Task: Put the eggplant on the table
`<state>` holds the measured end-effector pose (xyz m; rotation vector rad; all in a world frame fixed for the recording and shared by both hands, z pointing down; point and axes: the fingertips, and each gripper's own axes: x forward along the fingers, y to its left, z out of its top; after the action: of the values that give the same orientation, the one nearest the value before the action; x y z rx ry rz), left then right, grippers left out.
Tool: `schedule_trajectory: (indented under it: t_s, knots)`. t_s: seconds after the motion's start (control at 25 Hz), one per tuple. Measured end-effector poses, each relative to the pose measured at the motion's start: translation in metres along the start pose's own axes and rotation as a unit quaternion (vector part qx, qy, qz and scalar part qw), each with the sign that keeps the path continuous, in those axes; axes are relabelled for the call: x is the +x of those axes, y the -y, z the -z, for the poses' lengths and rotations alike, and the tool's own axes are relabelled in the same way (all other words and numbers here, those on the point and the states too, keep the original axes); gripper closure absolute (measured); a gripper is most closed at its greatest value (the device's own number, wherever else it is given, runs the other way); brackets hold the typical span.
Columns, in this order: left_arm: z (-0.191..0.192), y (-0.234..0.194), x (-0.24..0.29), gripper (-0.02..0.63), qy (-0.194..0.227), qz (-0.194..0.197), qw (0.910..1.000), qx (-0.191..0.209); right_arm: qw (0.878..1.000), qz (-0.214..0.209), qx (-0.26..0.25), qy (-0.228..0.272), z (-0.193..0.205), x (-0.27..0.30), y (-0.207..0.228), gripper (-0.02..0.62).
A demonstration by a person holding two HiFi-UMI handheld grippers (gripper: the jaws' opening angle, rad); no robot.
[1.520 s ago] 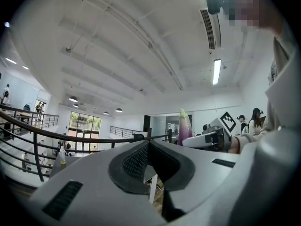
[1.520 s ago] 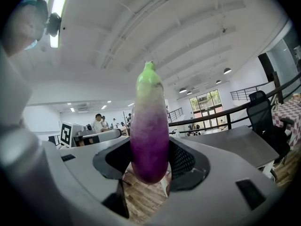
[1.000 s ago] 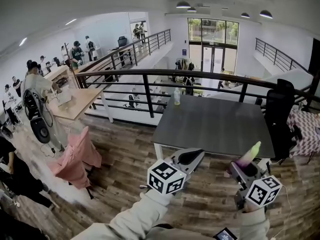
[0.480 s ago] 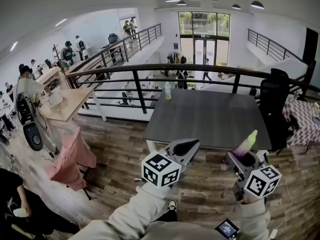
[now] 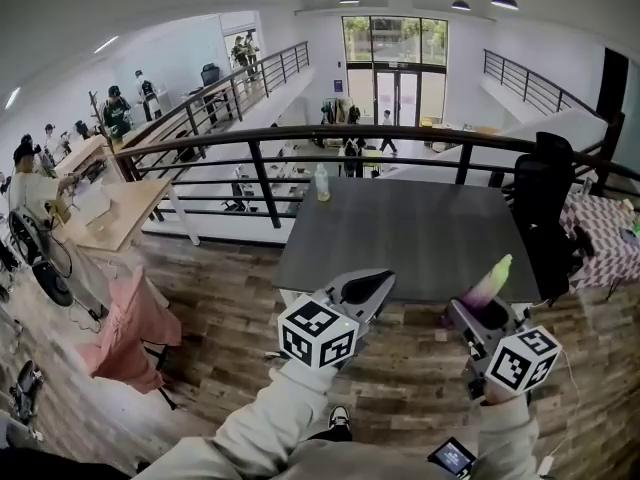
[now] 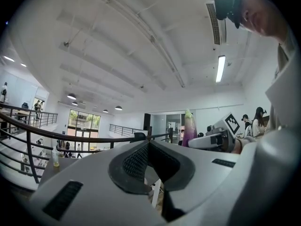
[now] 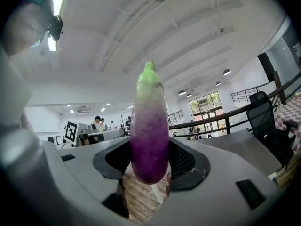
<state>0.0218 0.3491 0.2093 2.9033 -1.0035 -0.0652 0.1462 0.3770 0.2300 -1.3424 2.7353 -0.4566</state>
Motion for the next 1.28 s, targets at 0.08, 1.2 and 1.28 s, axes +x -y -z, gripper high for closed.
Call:
schedule_trajectory:
  t_s: [0.08, 1.2, 1.28]
  knots:
    - [-0.002, -0.014, 0.009, 0.601, 0.004, -0.004, 1.0000, -0.003, 1.000, -0.002, -0.004, -0.005, -0.001, 0.012, 0.005, 0.362]
    - [0.016, -0.235, 0.087, 0.603, -0.002, 0.031, 0.9994, -0.014, 0.999, 0.024, -0.008, -0.043, -0.010, 0.240, 0.078, 0.362]
    - [0.019, -0.238, 0.088, 0.603, -0.003, 0.034, 0.9992, -0.019, 0.999, 0.026, -0.008, -0.045, -0.009, 0.244, 0.081, 0.361]
